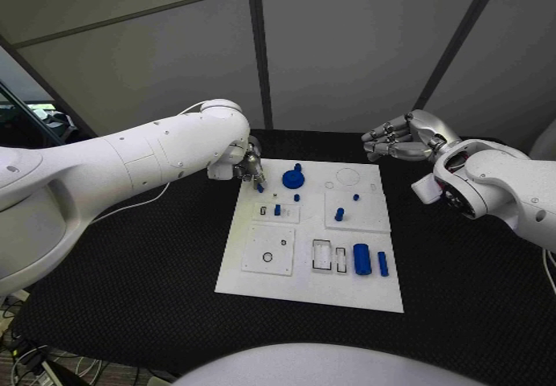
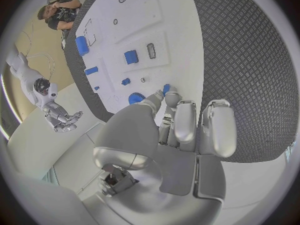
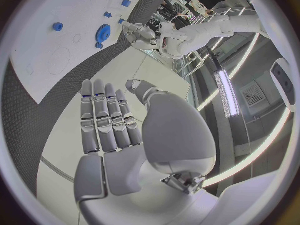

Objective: Assemble the parts on the task board

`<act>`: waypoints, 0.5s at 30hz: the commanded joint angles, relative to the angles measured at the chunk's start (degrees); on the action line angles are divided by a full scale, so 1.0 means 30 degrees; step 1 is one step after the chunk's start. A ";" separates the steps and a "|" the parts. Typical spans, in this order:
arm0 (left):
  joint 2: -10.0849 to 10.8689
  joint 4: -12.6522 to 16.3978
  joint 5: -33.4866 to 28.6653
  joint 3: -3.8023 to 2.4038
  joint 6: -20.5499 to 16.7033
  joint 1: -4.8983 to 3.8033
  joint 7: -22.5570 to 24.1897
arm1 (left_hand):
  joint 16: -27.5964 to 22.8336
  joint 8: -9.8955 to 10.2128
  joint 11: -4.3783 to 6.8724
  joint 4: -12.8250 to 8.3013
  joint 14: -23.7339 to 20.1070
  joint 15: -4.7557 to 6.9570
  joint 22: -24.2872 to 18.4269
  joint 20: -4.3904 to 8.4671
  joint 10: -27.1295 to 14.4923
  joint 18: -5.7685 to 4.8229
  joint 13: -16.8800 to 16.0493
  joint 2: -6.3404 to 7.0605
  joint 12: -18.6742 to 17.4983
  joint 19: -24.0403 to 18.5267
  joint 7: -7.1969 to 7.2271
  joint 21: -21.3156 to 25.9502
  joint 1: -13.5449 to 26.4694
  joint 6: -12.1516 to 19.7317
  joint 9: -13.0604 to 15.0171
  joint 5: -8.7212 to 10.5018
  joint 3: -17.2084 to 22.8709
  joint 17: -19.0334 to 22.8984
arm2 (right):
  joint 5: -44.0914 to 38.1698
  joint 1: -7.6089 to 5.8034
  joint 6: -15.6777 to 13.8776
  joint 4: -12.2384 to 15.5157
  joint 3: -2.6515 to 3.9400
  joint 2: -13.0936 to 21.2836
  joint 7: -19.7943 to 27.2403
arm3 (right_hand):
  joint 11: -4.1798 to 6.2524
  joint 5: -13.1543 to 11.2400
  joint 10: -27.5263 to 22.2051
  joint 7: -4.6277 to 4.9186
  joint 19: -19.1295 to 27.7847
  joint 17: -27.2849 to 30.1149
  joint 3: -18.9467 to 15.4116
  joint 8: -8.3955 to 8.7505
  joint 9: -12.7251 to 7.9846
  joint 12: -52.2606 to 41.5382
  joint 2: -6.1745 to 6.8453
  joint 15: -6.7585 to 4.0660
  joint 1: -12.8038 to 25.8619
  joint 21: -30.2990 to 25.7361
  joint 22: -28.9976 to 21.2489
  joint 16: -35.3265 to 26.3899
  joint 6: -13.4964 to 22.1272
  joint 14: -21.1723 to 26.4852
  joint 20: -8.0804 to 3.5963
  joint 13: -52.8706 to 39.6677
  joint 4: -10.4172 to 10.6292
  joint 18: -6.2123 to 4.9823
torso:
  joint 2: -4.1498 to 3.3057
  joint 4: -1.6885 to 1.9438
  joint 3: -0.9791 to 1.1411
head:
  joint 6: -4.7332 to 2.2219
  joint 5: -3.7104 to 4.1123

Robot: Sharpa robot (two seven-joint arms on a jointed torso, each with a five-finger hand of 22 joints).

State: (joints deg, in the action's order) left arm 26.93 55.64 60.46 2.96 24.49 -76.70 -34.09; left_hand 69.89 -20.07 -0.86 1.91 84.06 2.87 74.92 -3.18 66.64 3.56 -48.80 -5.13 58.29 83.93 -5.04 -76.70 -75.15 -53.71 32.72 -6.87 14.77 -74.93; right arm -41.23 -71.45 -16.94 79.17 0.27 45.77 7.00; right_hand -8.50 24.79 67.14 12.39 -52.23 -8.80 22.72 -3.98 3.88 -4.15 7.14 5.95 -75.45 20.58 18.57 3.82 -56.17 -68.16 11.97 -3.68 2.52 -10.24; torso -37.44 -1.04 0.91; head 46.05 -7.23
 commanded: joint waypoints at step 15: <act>0.0934 0.1287 -0.1019 0.0011 -0.1562 -0.0033 0.0391 | 0.0423 -0.1773 0.0179 -0.1856 0.0493 0.0159 0.1253 0.0112 0.0729 -0.0128 0.0053 0.1701 0.0058 0.0207 0.0102 -0.0226 0.1897 0.0269 0.0753 -0.0137 0.6546 -0.0391 | -0.0024 -0.0037 0.0132 -0.0033 0.0012 0.0018 0.0157 | 0.0032 0.0092 -0.0133 -0.0016 -0.0150 0.0047 0.0063 -0.0079 0.0028 -0.0061 -0.0197 -0.0014 -0.0006 -0.0102 -0.0054 -0.0054 0.0098 0.0187 -0.0031 0.0014 0.0013 -0.0033 | 0.0009 0.0073 -0.0016 | -0.0185 0.0026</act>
State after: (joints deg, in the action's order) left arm 29.53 59.02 59.14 3.00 22.63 -76.71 -33.78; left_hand 71.02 -25.18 -0.62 3.49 84.06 2.87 74.91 -3.18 68.04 3.56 -48.59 0.24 58.31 83.93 -4.82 -77.15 -70.02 -53.29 34.75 -7.11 26.75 -74.92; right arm -41.23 -71.45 -16.90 79.12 0.27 45.82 6.99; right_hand -8.50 24.79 67.14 12.39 -52.23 -8.71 22.72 -3.98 3.88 -4.15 7.14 5.73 -75.45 20.58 18.45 3.82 -56.17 -67.95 11.97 -3.68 2.52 -10.24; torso -37.44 -0.93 0.90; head 45.57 -7.16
